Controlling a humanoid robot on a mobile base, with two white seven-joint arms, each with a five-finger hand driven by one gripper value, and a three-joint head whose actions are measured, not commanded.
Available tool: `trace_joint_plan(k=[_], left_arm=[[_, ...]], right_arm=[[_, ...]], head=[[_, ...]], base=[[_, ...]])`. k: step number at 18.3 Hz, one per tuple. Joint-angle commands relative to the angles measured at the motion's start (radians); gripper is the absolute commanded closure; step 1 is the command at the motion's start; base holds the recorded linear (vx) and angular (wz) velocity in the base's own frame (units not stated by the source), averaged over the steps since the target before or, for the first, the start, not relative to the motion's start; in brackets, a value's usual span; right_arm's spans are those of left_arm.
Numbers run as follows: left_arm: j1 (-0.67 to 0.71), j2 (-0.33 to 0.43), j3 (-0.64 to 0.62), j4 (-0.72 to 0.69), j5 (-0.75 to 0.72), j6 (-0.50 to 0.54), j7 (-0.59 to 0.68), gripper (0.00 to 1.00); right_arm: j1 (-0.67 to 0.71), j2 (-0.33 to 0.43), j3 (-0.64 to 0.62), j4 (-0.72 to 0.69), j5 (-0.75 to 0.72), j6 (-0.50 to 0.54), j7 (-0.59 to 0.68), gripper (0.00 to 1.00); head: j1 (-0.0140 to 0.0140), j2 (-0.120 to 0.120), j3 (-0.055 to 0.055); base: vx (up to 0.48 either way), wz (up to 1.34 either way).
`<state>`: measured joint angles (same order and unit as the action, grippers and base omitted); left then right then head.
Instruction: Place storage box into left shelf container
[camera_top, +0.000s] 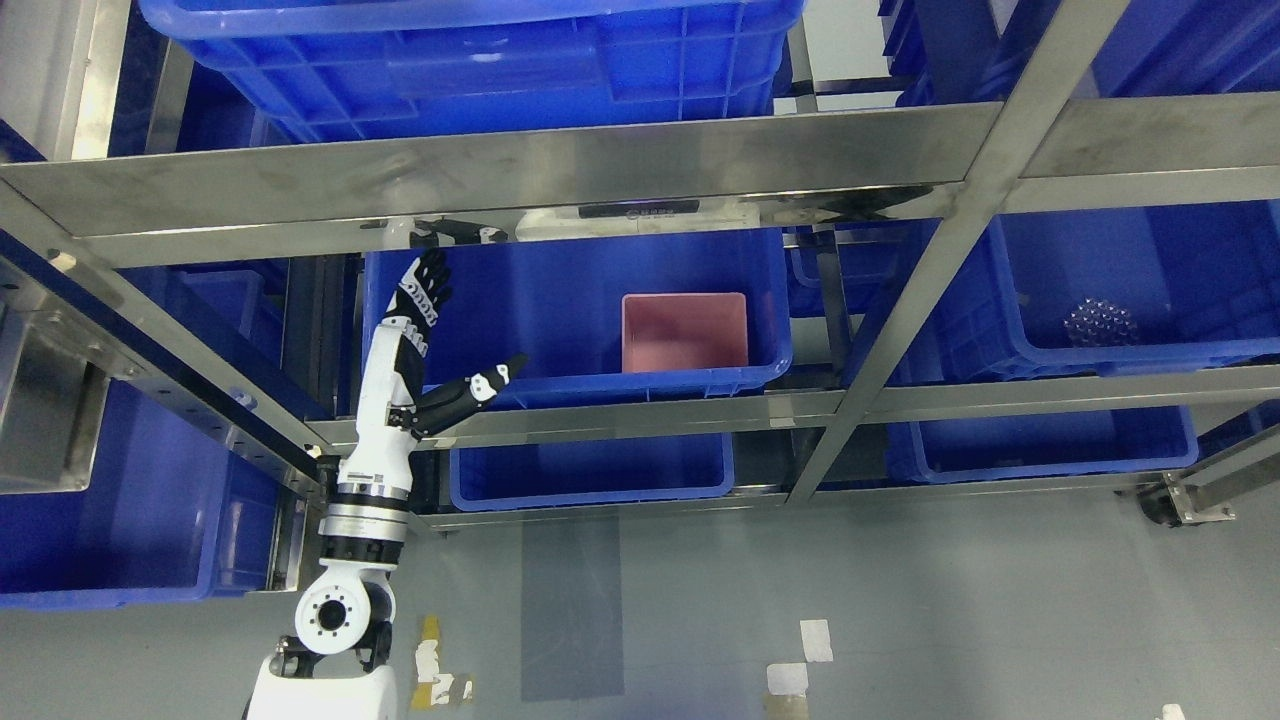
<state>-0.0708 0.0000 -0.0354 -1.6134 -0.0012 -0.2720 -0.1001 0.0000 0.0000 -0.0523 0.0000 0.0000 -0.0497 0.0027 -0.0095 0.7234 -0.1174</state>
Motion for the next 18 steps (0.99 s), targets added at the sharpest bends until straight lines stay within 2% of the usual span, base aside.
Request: trace_joint_plan(k=[1,18], left_arm=[[0.025,0.017,0.019,-0.062,-0.023,-0.009,0.007,0.00],[0.039,0.017,0.014,-0.062,-0.022,-0.013,-0.003,0.00]], right_arm=[[-0.003,-0.017,0.000,-0.017,-0.021,0.001,-0.006,0.00],[-0.003,-0.017,0.000,-0.017,-0.021,-0.001,-0.006,0.00]], head=[[0.0000,0.000,0.000],[0.0000,0.000,0.000]], base=[[0.000,0.00],[0.000,0.00]])
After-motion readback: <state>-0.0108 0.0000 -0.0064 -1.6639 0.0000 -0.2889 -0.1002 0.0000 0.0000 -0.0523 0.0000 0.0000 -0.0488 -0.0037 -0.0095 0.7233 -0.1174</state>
